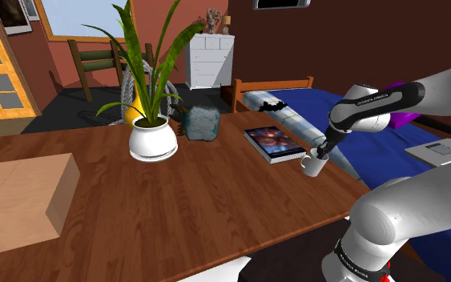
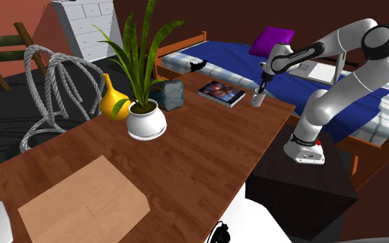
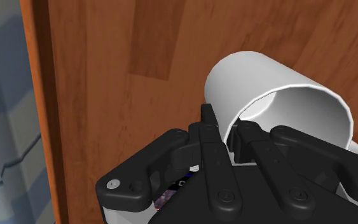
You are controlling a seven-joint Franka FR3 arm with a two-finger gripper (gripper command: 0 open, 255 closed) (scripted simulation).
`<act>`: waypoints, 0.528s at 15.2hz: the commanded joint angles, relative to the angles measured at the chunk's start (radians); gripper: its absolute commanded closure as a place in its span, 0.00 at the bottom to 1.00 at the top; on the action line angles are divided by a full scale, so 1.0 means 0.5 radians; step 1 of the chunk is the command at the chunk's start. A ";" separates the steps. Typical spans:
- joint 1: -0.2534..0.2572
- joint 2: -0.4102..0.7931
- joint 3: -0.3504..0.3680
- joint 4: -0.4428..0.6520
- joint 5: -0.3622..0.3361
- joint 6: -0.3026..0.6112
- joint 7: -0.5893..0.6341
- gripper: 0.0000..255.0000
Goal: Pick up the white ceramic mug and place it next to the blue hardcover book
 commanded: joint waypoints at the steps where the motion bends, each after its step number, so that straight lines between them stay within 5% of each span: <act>1: 0.000 0.000 0.000 0.000 0.000 0.001 0.000 1.00; 2: 0.000 0.000 0.000 0.000 0.000 0.000 0.000 0.00; 8: -0.022 -0.065 0.032 0.027 -0.008 -0.091 0.011 0.00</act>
